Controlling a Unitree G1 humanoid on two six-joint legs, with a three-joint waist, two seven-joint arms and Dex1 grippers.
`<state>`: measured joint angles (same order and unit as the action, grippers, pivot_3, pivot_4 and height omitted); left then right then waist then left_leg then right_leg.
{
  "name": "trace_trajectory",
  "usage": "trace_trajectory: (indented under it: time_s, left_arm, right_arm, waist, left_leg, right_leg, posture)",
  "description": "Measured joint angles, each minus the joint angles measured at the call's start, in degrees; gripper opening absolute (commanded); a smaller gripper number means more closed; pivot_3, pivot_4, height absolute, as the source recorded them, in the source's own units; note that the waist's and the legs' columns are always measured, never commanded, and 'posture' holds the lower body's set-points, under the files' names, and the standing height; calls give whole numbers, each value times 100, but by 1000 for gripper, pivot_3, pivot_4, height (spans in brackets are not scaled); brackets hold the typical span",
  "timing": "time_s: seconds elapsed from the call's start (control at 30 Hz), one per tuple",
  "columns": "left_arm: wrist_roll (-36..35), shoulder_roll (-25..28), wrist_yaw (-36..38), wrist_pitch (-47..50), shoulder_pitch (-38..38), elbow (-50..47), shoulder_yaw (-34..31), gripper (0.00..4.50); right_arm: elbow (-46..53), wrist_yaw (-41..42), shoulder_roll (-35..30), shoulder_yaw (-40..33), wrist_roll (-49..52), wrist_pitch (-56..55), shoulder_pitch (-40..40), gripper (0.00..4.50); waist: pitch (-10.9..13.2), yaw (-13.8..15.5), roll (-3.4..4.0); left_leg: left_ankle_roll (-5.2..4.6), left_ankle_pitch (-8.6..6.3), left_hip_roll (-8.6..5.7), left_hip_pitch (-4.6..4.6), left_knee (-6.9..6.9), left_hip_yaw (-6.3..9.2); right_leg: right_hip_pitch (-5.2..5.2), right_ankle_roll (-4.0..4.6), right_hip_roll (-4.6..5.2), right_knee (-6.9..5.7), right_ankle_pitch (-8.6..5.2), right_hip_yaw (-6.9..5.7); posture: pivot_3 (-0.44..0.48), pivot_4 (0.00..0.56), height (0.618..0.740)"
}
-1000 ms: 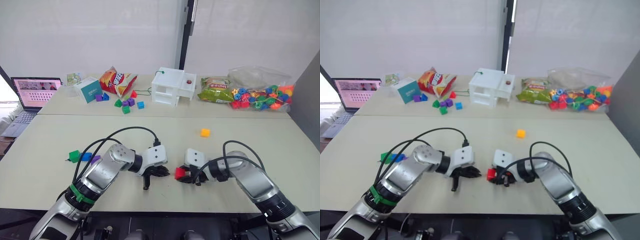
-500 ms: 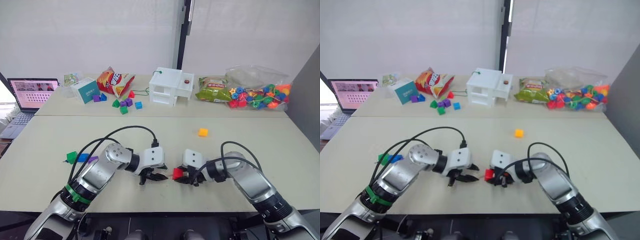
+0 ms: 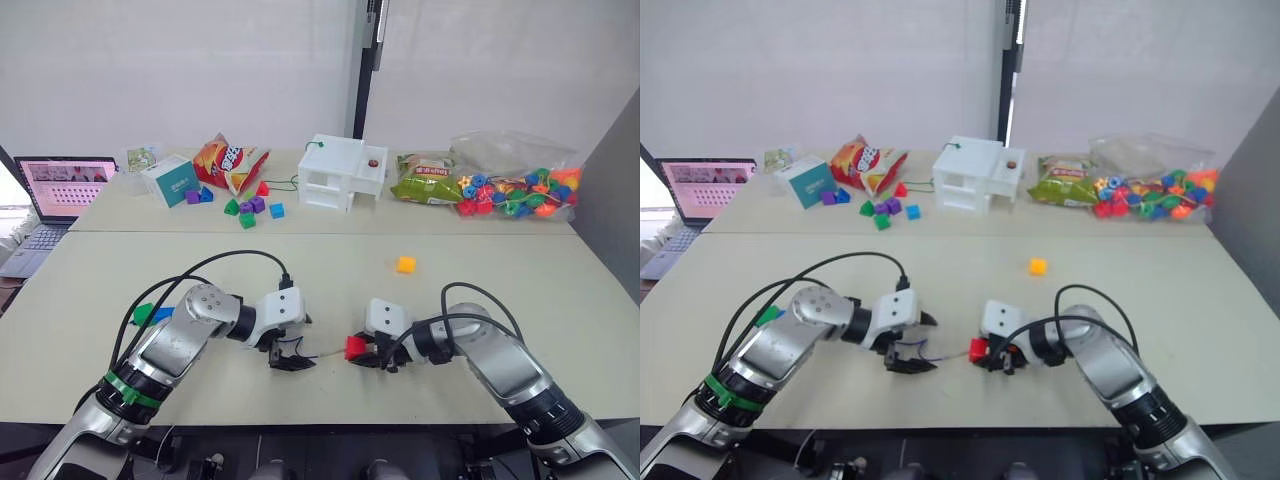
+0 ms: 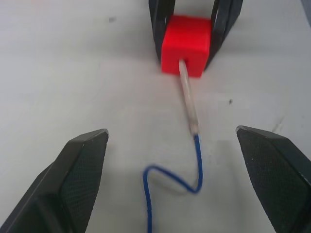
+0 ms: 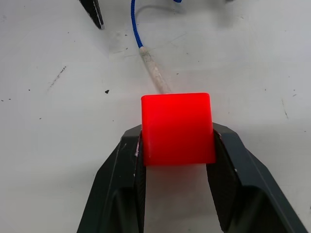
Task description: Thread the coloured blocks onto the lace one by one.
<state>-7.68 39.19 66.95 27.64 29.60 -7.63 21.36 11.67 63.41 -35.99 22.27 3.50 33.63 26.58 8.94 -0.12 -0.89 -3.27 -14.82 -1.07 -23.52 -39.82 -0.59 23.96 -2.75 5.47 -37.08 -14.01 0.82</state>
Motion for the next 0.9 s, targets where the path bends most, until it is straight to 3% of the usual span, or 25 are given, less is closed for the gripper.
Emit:
trace_trajectory:
  time_s: [0.27, 0.73, 0.9]
  left_arm:
    - [54, -251, -123, -256, -316, 114, -17, 4441]
    - [85, -581, -269, -383, -327, 288, 1, 16]
    - [88, -681, -271, -383, -323, 337, 9, 16]
  right_arm:
    - [3, -8, -20, -5, 1, 12, -5, 1178]
    - [60, -39, -37, -8, 2, 72, -7, 1178]
    - [82, -60, -40, -12, 3, 93, -29, 1178]
  waist:
    - [0, 14, -1]
    - [-1, 15, 0]
    - [-1, 21, 0]
  left_leg:
    - [0, 0, 0, 2, -1, 0]
    - [0, 0, -1, 3, 0, 0]
    - [0, 0, -1, 3, 0, 0]
  right_leg:
    - [-3, 0, 3, 0, 0, -1]
    - [-3, 0, 4, -1, 0, 0]
    - [-4, 0, 5, -1, 0, 0]
  posture:
    - [0, 150, 740]
    - [0, 150, 740]
    - [0, 150, 740]
